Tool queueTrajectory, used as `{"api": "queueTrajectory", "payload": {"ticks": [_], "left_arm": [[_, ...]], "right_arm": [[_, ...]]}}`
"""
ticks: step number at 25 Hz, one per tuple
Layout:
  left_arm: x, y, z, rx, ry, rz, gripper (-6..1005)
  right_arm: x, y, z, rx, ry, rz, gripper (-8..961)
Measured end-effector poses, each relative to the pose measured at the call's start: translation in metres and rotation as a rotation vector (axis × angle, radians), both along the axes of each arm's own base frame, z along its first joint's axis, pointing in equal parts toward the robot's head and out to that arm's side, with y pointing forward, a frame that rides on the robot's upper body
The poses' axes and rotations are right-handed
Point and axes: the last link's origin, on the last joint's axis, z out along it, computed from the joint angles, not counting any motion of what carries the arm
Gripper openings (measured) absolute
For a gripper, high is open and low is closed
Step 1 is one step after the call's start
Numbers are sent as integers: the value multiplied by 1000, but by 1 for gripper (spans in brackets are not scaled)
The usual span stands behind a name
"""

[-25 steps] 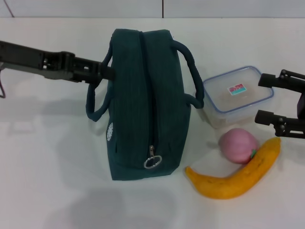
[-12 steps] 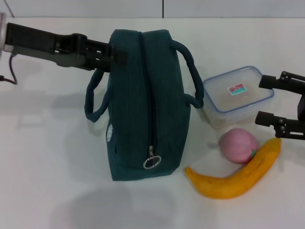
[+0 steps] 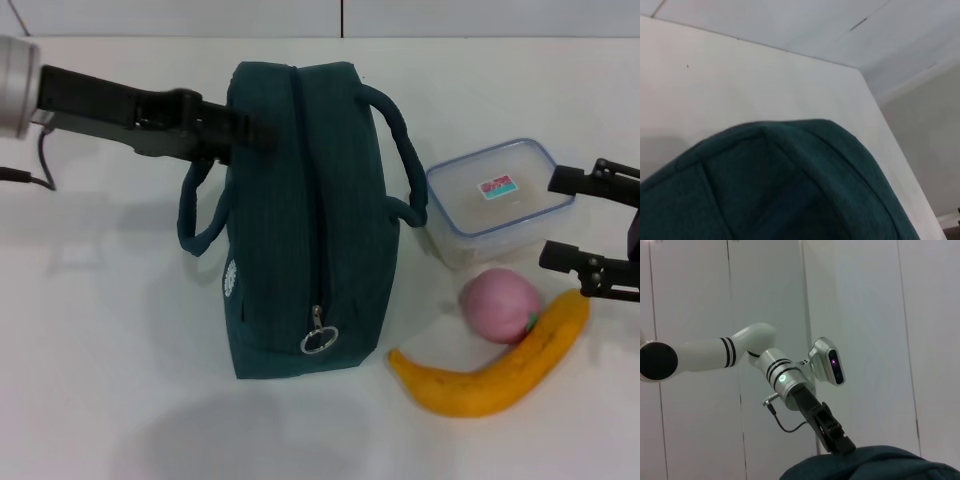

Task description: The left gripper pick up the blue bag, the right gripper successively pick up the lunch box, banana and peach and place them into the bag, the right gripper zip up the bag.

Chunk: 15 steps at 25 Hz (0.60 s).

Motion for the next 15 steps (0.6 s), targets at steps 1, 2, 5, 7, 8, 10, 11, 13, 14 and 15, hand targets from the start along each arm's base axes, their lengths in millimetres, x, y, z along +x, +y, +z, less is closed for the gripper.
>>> {"api": "queueTrajectory", "payload": {"ticks": [1, 2, 5, 7, 8, 10, 11, 13, 14, 15], "left_arm": [[0, 0, -1, -5, 1, 0, 787], [0, -1, -4, -17, 9, 2, 787], [-2, -1, -10, -39, 34, 8, 751], [-2, -1, -11, -42, 41, 6, 679], [-2, -1, -12, -41, 45, 0, 643], [-1, 0, -12, -35, 47, -27, 554], [0, 0, -12, -34, 45, -29, 501], [0, 0, -12, -31, 38, -32, 408], [0, 0, -12, -31, 36, -30, 368], [0, 0, -12, -32, 35, -27, 328]], "right_arm": [[0, 0, 0, 0, 0, -2, 702], [1, -1, 0, 0, 0, -3, 701], [3, -3, -2, 2, 6, -6, 698], [4, -4, -3, 5, 15, -11, 696], [5, -4, -3, 6, 19, -15, 695], [6, -5, -3, 8, 27, -27, 693], [7, -6, -3, 9, 30, -32, 692], [9, -7, -4, 8, 36, -43, 690], [9, -7, -4, 7, 38, -46, 689], [10, -8, -5, 5, 40, -50, 689]]}}
